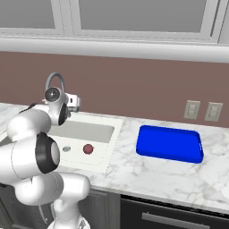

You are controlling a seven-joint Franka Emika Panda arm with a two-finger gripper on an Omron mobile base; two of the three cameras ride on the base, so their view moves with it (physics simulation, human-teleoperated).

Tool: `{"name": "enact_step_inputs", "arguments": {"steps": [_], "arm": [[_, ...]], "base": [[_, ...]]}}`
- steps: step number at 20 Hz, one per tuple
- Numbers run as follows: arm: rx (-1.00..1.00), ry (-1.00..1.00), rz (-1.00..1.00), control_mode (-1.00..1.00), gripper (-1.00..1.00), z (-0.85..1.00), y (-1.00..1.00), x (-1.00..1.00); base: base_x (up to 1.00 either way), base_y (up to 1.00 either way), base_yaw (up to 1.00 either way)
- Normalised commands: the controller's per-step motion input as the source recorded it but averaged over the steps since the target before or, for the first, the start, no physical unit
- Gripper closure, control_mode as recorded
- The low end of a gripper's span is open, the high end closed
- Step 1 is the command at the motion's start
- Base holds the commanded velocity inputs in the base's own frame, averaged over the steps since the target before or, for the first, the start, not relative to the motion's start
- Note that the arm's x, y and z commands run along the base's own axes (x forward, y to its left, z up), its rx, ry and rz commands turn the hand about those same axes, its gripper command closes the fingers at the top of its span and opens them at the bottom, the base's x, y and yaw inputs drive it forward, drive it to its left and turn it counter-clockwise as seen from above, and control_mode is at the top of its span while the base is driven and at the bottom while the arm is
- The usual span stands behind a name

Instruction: Pick up all produce items and place them in the sink. Turn on the sink faucet to wash them. Then turn the sink off and put them in the tray.

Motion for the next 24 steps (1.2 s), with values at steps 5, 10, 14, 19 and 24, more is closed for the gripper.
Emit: {"name": "enact_step_inputs", "arguments": {"steps": [5,10,14,19,24], "arm": [[0.00,0.00,0.00,-1.00,-1.00,-0.13,-0.15,0.01],[0.00,0.00,0.00,-1.00,-1.00,-0.11,-0.09,0.03],[0.00,0.00,0.00,-1.00,-1.00,-0.01,0.02,0.25],[0.00,0.00,0.01,-1.00,-1.00,0.00,0.01,0.40],[0.00,-0.01,0.05,-1.00,-1.00,0.00,0.00,0.41]], "base": [[0.00,0.00,0.00],[0.00,0.00,0.00],[0.00,0.00,0.00],[0.00,0.00,0.00],[0.00,0.00,0.00]]}}
